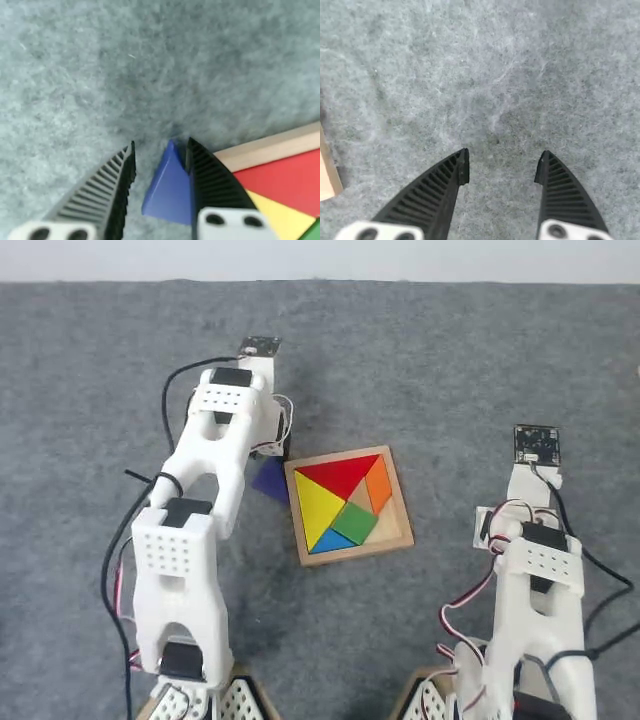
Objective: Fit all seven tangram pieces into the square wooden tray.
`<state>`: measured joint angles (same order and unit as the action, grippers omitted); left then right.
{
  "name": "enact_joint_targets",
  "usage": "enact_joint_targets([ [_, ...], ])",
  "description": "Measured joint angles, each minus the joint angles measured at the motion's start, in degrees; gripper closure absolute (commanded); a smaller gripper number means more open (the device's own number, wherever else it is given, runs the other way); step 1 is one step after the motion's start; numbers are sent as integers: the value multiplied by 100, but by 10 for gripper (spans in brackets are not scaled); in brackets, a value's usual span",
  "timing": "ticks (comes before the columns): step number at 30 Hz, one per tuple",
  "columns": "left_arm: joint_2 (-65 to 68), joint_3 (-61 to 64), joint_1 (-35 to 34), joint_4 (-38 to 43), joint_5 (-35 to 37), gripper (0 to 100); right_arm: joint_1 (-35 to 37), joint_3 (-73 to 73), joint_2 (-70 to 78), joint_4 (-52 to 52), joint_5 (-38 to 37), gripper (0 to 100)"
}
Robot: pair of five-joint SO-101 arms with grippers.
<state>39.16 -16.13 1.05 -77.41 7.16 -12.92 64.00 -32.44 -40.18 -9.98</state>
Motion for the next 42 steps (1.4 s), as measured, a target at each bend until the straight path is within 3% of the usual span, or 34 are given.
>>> enact_joint_targets([
  [5, -211, 396, -9, -132, -202, 860, 0, 0, 0, 0, 0, 764],
  [9, -923, 1389, 18, -123, -352, 859, 0, 0, 0, 0, 0, 764],
  [15, -1837, 2831, 0, 404, -598, 859, 0, 0, 0, 0, 0, 764],
  [22, -2145, 3270, -35, 545, -932, 803, 0, 0, 0, 0, 0, 764],
  [32, -3754, 4721, -114, 818, -1196, 796, 0, 0, 0, 0, 0, 763],
  [42, -3270, 5134, -141, 1486, -1222, 796, 0, 0, 0, 0, 0, 763],
])
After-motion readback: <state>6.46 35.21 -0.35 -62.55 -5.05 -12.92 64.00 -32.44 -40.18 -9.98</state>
